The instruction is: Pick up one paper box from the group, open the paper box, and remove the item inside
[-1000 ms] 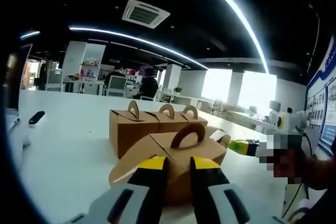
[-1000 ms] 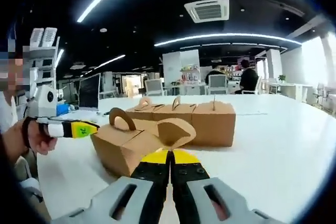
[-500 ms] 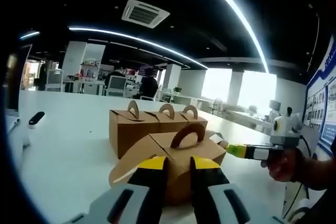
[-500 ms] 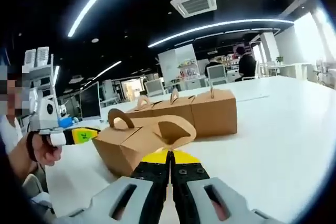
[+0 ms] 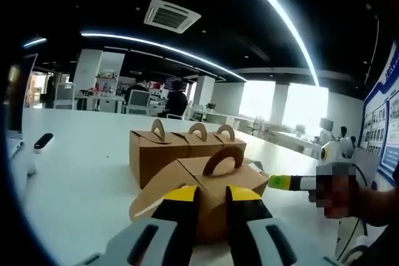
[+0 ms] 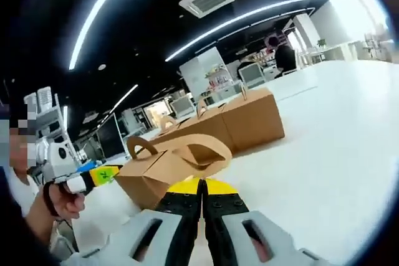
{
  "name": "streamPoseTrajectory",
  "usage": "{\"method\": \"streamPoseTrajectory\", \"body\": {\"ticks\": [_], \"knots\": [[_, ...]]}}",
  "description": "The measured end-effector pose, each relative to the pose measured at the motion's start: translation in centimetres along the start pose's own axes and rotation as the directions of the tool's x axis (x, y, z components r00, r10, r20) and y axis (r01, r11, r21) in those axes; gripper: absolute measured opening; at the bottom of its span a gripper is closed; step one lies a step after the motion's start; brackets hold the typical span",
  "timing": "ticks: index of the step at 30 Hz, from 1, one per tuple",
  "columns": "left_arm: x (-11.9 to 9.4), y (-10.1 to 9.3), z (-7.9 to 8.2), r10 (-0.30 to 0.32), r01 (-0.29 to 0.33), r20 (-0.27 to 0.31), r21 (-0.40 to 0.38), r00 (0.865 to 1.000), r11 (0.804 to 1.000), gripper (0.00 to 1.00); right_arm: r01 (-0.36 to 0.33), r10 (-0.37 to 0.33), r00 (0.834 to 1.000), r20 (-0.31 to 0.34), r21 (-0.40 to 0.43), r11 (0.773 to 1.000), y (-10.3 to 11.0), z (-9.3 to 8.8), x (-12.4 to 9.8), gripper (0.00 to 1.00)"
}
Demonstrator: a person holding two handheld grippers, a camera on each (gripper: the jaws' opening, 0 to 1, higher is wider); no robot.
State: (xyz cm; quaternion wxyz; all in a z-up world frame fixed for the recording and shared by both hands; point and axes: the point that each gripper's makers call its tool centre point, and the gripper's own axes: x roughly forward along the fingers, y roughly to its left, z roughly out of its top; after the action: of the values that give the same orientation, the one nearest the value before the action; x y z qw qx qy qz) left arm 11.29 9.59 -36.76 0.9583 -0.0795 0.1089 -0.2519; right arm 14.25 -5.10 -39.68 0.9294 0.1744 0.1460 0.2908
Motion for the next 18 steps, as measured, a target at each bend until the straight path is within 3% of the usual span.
{"method": "streamPoseTrajectory", "body": {"ticks": [18], "knots": [[-0.02,-0.08,0.00,0.004,-0.004,0.002,0.003,1.000,1.000,0.20,-0.016,0.015,0.999,-0.046,-0.016,1.000,0.55,-1.00,0.51,0.03]]}}
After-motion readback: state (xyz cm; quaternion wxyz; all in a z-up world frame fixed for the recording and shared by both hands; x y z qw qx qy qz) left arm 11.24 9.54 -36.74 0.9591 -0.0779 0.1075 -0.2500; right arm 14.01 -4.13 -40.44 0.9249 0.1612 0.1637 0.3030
